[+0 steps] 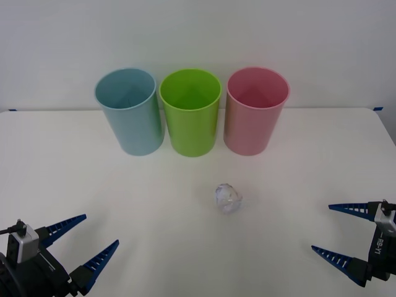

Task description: Put cans in the blue bin and PET bottles in the pink bin and trash in the green bin.

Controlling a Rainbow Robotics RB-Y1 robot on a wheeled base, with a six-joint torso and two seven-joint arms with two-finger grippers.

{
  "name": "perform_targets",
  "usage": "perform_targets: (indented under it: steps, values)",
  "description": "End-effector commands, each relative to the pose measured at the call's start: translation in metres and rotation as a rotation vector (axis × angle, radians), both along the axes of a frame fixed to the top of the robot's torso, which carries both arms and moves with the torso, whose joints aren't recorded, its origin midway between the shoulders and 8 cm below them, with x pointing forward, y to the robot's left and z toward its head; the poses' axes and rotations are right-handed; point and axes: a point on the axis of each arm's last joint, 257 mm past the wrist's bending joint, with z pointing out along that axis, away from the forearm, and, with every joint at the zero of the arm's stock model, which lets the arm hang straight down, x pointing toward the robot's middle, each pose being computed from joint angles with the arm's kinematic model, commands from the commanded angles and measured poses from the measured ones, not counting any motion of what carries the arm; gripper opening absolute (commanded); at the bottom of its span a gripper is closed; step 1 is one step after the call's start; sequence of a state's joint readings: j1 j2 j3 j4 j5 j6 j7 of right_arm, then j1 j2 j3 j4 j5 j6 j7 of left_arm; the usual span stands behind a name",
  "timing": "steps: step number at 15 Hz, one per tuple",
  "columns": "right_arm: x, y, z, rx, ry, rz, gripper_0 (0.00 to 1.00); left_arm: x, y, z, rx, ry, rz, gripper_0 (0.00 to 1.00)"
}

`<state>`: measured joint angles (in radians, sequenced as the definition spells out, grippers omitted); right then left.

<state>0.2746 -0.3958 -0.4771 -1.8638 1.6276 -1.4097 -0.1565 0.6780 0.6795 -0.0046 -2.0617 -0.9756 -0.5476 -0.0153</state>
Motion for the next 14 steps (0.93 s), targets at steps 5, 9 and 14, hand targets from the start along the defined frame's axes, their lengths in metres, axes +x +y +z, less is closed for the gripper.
perform_targets:
  steps: [5,9,14]
  values:
    - [0.0000,0.0000,0.0000,0.000,0.000,0.000,1.00,0.0000,0.0000,0.0000,0.000,0.000,0.000,1.00]
    - [0.0000,0.0000,0.0000,0.000,0.000,0.000,1.00,0.0000,0.0000,0.0000,0.000,0.000,0.000,1.00]
    - [0.0000,0.0000,0.0000,0.000,0.000,0.000,1.00,0.0000,0.0000,0.0000,0.000,0.000,0.000,1.00]
